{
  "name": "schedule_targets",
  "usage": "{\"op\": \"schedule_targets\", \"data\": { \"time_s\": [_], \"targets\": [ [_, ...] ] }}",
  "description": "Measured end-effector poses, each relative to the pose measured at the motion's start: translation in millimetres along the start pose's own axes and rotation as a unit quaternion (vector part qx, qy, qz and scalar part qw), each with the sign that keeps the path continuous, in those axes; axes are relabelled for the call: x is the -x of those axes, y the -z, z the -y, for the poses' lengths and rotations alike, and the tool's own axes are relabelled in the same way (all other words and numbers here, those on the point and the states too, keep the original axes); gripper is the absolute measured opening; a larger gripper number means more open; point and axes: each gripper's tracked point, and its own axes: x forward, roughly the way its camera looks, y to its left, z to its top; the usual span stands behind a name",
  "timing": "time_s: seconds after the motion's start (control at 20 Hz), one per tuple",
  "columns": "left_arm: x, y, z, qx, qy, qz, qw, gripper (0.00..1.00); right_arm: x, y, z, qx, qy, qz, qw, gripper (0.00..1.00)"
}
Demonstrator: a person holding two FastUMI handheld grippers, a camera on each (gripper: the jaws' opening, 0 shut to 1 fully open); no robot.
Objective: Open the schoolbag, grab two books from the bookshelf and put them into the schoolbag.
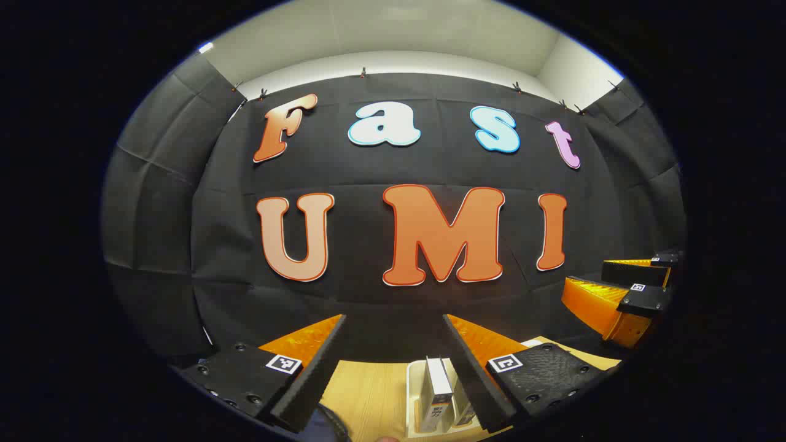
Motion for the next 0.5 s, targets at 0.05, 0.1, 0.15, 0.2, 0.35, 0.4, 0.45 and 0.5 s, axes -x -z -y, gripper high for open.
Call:
{"op": "schedule_targets", "data": {
  "time_s": [0.05, 0.1, 0.15, 0.2, 0.35, 0.4, 0.45, 0.5],
  "targets": [
    [0.0, 0.0, -1.1, 0.0, -0.002, 0.0, 1.0, 0.94, 0.8, 1.7, -1.1, -0.001, -0.002, -0.002, 1.0, 0.94],
    [0.8, -0.9, -3.2, 0.0, -0.003, 0.0, 1.0, 0.94, -0.3, 3.5, -2.9, -0.001, -0.003, -0.004, 1.0, 0.94],
    [1.2, -1.6, -4.7, -0.001, -0.004, 0.0, 1.0, 0.94, 0.0, 4.3, -4.4, -0.001, -0.005, -0.005, 1.0, 0.94],
    [1.8, -1.9, -5.9, -0.002, -0.005, 0.001, 1.0, 0.94, -1.1, 5.0, -5.6, -0.002, -0.006, -0.007, 1.0, 0.94],
    [-0.7, -0.6, -9.9, -0.007, -0.012, 0.002, 1.0, 0.94, -3.5, 9.3, -7.8, -0.002, -0.008, -0.011, 1.0, 0.94],
    [-0.3, 1.2, -10.4, -0.008, -0.013, 0.0, 1.0, 0.96, -4.3, 9.7, -8.1, -0.002, -0.009, -0.012, 1.0, 0.94],
    [0.3, 2.4, -12.0, -0.009, -0.014, -0.002, 1.0, 0.94, -4.3, 9.5, -7.9, -0.001, -0.008, -0.012, 1.0, 0.94],
    [0.0, 2.9, -12.4, -0.01, -0.014, -0.003, 1.0, 0.96, -5.2, 9.9, -8.0, -0.001, -0.007, -0.012, 1.0, 0.94]
  ]
}}
